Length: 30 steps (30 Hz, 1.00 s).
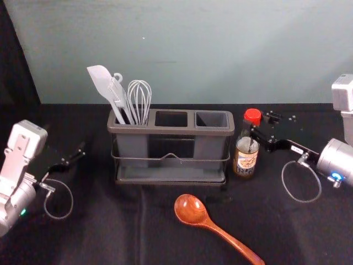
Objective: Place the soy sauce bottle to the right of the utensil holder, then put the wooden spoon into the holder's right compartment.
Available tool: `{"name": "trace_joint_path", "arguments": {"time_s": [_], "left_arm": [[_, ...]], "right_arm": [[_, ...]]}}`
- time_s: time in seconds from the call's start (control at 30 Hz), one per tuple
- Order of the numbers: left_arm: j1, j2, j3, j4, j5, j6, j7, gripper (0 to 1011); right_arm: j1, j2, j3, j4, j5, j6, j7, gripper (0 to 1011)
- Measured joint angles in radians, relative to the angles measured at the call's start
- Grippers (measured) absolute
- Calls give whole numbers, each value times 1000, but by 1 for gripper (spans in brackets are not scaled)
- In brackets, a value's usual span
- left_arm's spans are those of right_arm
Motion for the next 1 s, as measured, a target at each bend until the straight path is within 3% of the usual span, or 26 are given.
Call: {"name": "trace_joint_path", "arguments": {"time_s": [0.43,1.0], "left_arm": [[0,0,0,0,0,0,0,1011],[0,0,0,0,0,0,0,1011]], "right_arm": [[-6,1,5,1,-6,-7,-6,387],[-5,1,4,0,-5,-5,-6,874]]}}
